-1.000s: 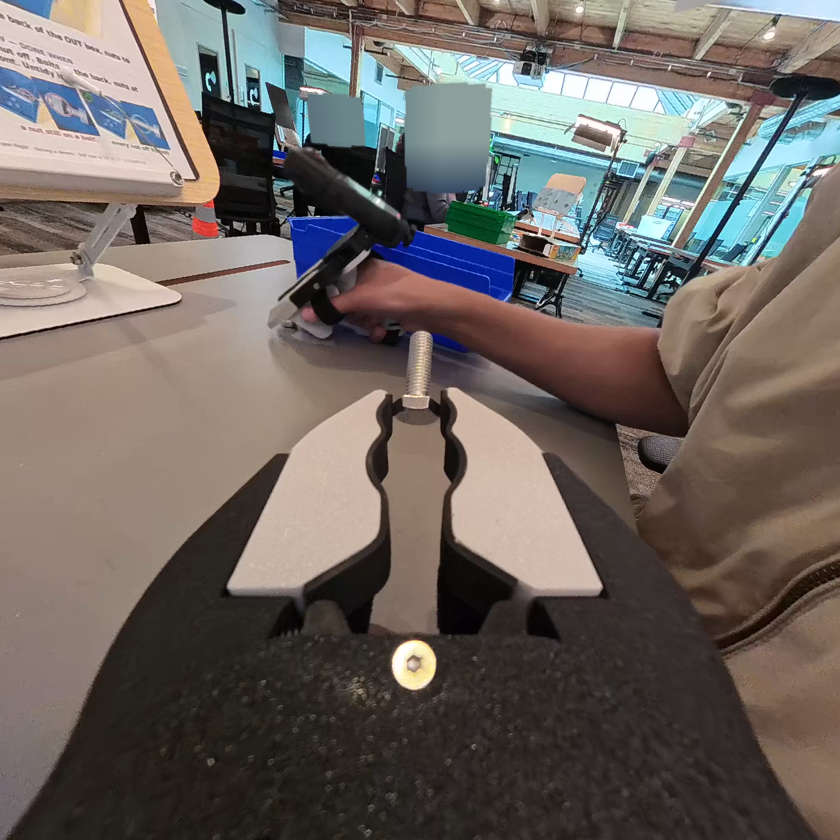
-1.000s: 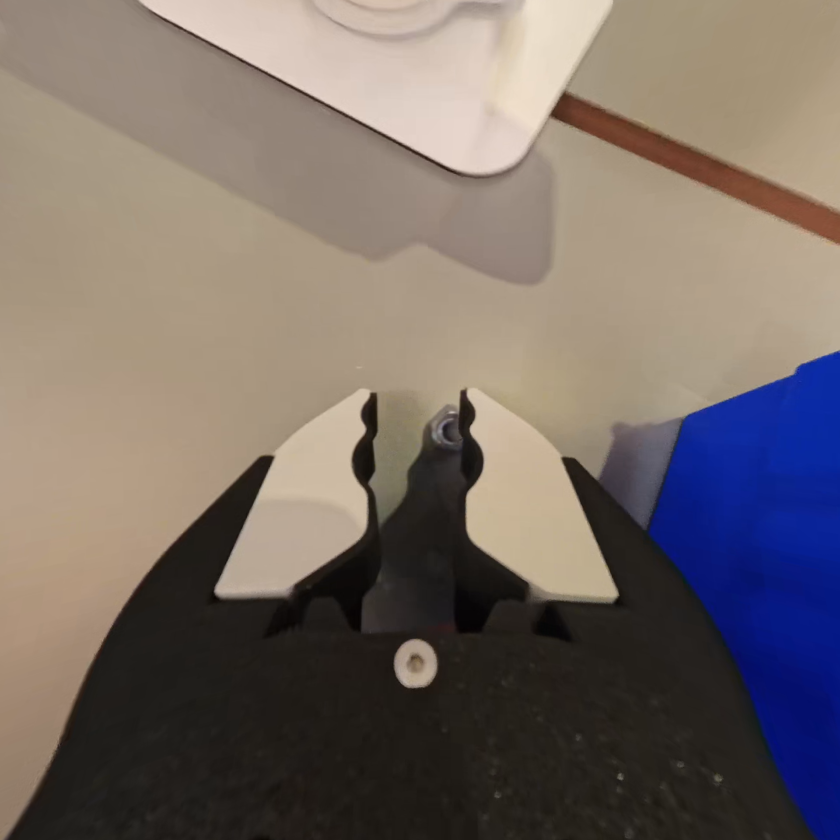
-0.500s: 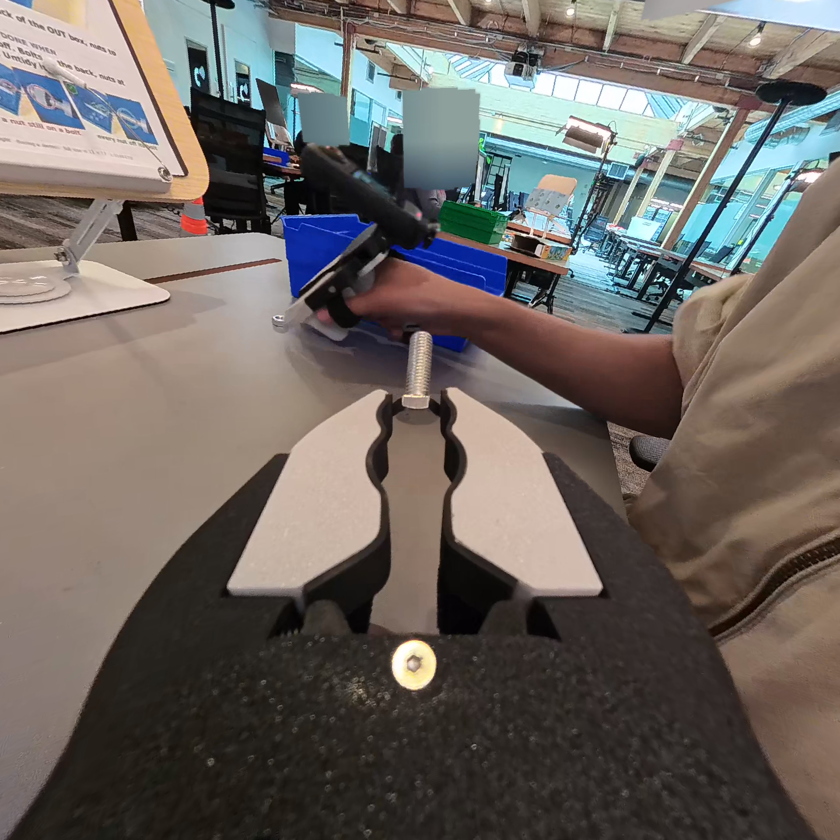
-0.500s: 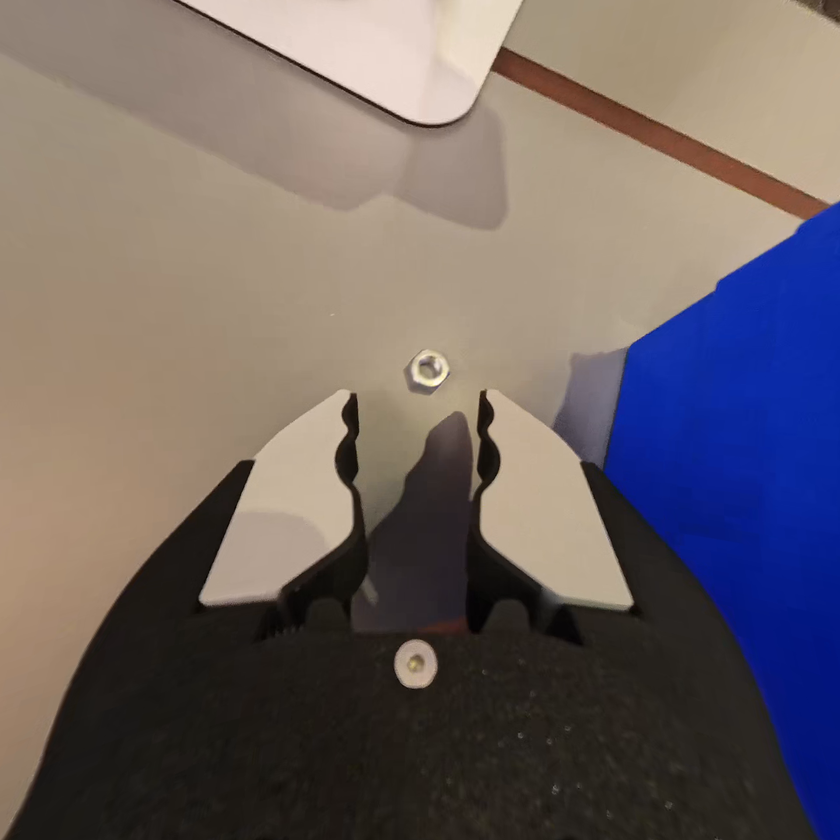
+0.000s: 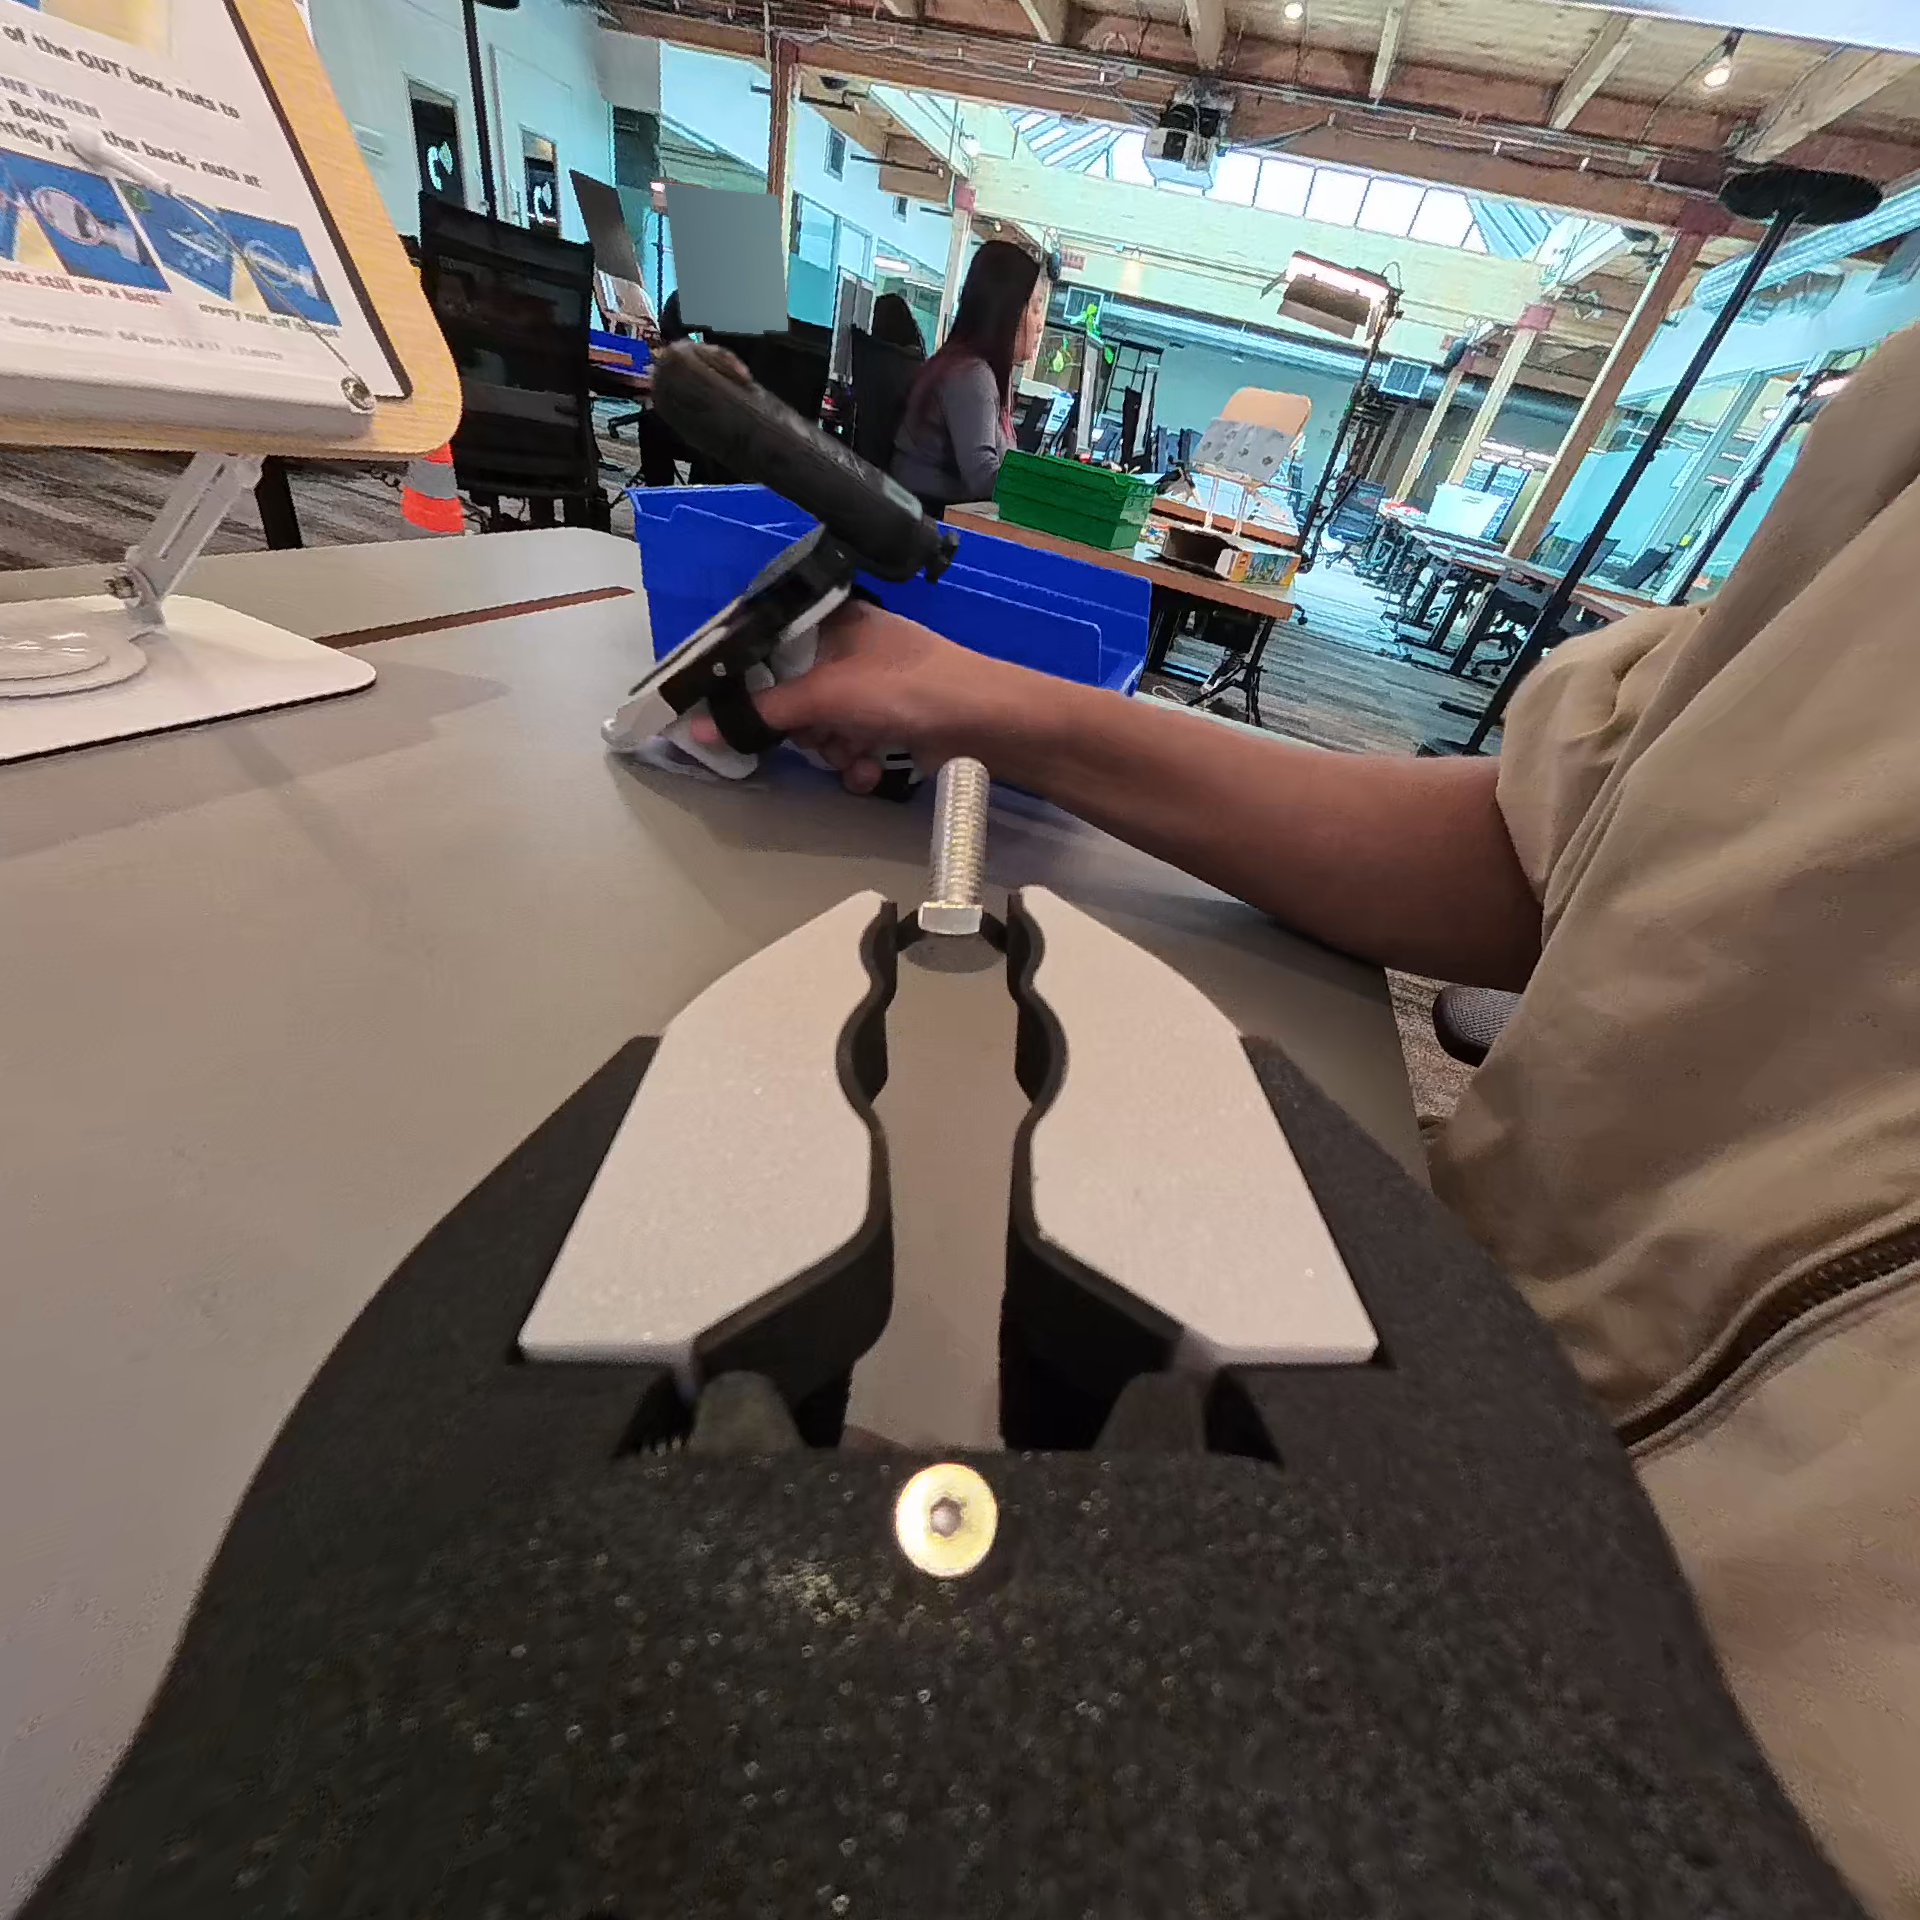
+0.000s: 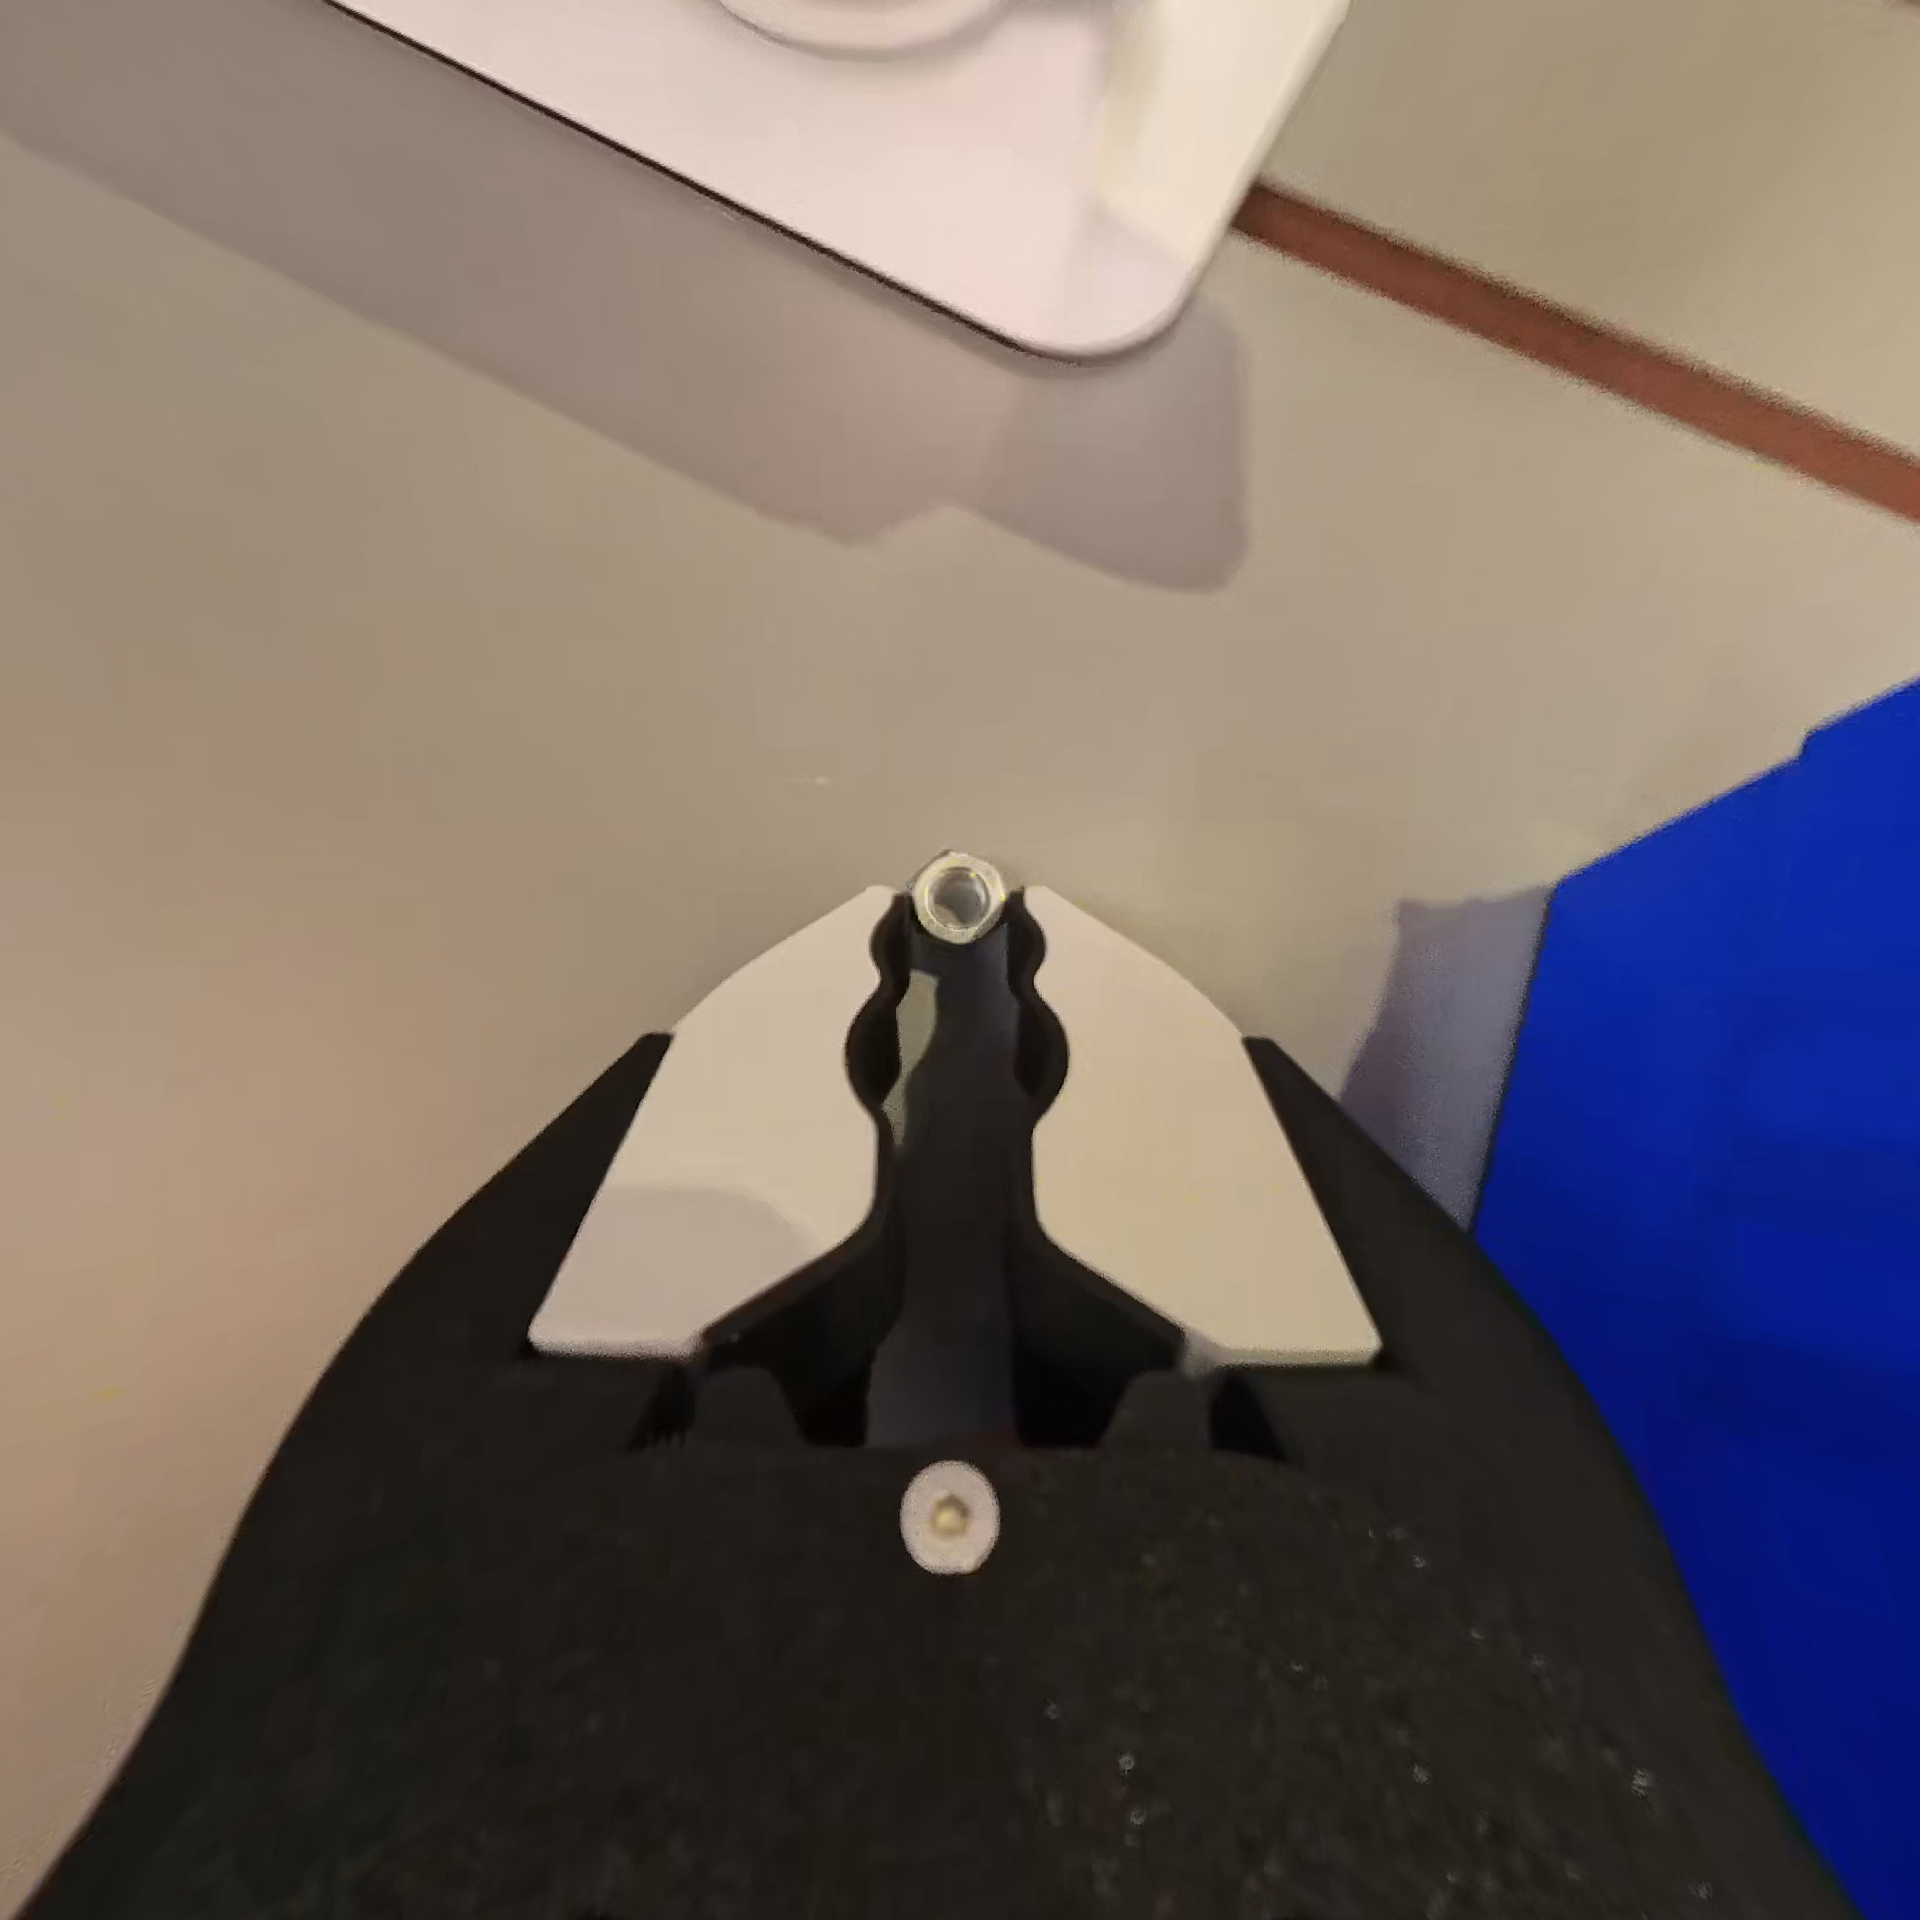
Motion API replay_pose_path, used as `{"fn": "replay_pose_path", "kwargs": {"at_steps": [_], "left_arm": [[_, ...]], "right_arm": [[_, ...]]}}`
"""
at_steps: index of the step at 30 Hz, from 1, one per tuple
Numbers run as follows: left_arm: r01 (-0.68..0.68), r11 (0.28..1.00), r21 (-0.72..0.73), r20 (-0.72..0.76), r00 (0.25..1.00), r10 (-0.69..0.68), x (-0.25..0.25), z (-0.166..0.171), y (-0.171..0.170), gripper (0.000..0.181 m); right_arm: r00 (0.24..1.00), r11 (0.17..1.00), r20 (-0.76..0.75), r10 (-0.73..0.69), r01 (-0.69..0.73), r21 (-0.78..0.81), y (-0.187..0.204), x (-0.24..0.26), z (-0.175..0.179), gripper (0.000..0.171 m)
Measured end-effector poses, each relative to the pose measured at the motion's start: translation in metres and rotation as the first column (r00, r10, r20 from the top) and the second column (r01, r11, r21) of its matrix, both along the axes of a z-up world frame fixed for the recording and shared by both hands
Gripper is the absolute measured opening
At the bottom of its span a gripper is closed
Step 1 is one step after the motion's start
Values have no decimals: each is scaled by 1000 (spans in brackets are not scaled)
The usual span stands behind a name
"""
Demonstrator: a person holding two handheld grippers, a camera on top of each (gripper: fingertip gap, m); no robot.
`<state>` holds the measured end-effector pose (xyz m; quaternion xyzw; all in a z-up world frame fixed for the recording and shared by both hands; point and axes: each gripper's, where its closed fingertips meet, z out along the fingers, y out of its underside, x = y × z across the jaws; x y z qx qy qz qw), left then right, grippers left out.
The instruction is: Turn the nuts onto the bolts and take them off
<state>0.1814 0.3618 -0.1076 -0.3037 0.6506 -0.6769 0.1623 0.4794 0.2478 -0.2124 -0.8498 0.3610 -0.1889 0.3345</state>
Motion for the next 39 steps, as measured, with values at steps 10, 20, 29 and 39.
{"fn": "replay_pose_path", "kwargs": {"at_steps": [10,20,29,39], "left_arm": [[-19,1000,-22,-8,1000,19,3,1,5,20],[19,998,-64,20,1000,-17,-3,21,6,19],[208,976,-61,66,977,-204,-16,51,-28,19],[282,955,-90,74,958,-275,-22,61,-47,19]], "right_arm": [[905,909,187,383,-405,96,55,-120,61,18],[735,595,373,566,-677,433,65,-246,148,18],[599,269,408,689,-734,624,71,-303,179,18],[566,235,417,711,-751,618,62,-314,186,18]]}}
